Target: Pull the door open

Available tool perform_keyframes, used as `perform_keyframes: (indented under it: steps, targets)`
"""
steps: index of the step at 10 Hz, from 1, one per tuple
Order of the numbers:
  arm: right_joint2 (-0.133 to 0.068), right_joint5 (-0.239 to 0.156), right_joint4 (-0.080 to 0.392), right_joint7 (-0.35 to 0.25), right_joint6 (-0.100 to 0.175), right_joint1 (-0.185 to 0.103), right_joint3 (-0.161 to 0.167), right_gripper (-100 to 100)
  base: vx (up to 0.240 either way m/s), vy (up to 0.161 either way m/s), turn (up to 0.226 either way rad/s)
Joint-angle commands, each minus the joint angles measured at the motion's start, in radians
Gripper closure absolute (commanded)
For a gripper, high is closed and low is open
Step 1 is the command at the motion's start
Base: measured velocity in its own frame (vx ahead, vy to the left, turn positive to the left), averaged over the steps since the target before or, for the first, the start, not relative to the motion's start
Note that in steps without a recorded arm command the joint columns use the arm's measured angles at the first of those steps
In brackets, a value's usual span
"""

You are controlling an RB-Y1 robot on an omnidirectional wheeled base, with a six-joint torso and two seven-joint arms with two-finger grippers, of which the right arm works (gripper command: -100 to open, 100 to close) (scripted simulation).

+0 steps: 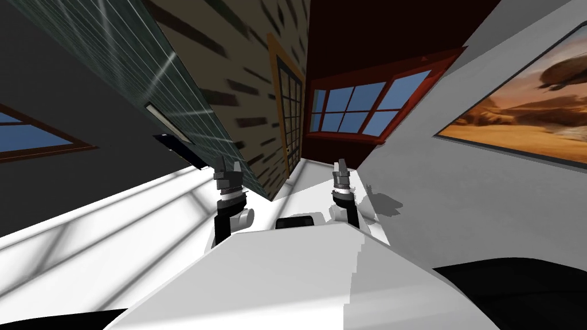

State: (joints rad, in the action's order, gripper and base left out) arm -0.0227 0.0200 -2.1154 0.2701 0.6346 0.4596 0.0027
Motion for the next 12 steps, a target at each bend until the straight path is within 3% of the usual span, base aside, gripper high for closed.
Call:
perform_keyframes:
  steps: [1,12]
  targets:
    - [-0.014,-0.010,0.041,0.027,0.006,-0.019,0.006,-100,0.094,-0.048,0.129]
    - [-0.074,-0.060,0.256,0.166,0.056,-0.096,0.049,-100,0.093,-0.044,0.128]
